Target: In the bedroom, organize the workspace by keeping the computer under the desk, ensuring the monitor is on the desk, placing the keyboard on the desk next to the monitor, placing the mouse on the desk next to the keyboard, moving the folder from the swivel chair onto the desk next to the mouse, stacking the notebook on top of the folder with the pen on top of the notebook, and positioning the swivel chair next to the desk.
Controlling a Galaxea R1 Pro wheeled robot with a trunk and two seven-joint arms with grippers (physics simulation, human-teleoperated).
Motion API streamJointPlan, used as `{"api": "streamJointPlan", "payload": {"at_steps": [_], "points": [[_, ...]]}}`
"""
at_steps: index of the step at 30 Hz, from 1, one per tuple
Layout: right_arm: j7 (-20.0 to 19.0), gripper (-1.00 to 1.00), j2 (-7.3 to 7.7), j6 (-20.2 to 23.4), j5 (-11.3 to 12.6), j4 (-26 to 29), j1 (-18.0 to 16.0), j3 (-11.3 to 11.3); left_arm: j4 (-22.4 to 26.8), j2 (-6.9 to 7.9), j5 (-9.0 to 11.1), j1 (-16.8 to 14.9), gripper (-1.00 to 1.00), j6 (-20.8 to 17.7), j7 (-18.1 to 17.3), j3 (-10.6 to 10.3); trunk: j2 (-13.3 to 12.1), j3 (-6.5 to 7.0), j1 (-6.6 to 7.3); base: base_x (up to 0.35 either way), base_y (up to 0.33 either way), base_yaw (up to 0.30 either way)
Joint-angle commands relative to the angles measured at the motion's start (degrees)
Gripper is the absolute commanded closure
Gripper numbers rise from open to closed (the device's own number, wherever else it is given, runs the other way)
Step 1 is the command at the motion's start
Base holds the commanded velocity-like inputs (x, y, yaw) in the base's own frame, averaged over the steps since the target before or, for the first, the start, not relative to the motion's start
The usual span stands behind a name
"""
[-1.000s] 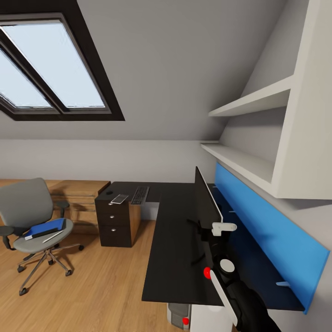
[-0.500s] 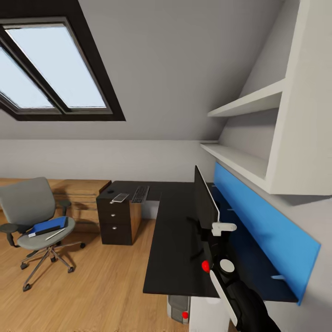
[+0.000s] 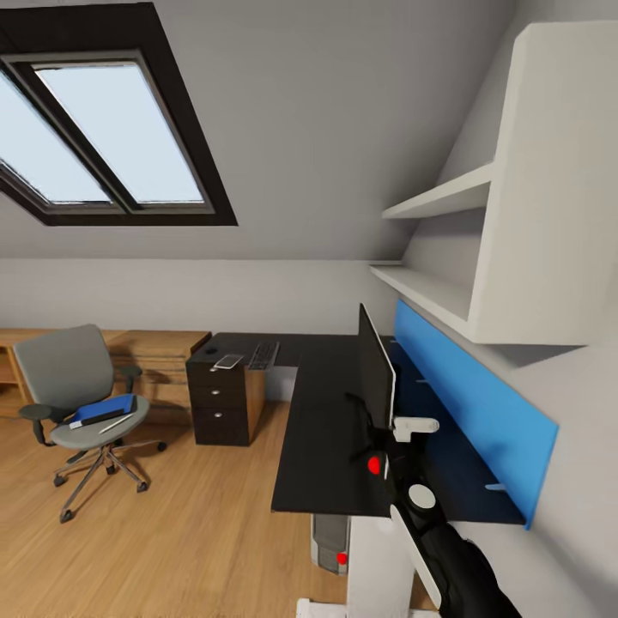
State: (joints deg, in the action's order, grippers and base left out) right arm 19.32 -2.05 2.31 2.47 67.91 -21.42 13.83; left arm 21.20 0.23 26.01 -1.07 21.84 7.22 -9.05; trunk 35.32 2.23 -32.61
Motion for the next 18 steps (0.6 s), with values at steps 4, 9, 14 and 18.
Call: {"api": "streamJointPlan", "payload": {"at_steps": [4,9,14,18], "points": [[0.37,-1.0,0.03,0.24,0.26,-0.05,-0.02,0.14,-0.02,0.03,0.18,0.0,-1.0,0.22,0.46,-0.46,0.03,-0.02,0.01,-0.307,0.0,0.0],[0.37,-1.0,-0.04,0.24,0.26,-0.23,-0.02,0.14,-0.02,0.03,0.18,-0.03,-1.0,0.22,0.47,-0.44,0.03,-0.02,0.01,-0.324,0.0,0.0],[0.37,-1.0,-0.05,0.23,0.26,-0.38,-0.02,0.2,-0.02,0.03,0.18,0.0,-1.0,0.22,0.44,-0.45,0.03,-0.02,0.01,-0.33,0.0,0.0],[0.37,-1.0,-0.09,0.15,0.26,-0.72,-0.02,0.22,-0.02,0.03,0.18,-0.03,-1.0,0.22,0.43,-0.44,0.03,-0.02,0.01,-0.332,0.0,0.0]]}}
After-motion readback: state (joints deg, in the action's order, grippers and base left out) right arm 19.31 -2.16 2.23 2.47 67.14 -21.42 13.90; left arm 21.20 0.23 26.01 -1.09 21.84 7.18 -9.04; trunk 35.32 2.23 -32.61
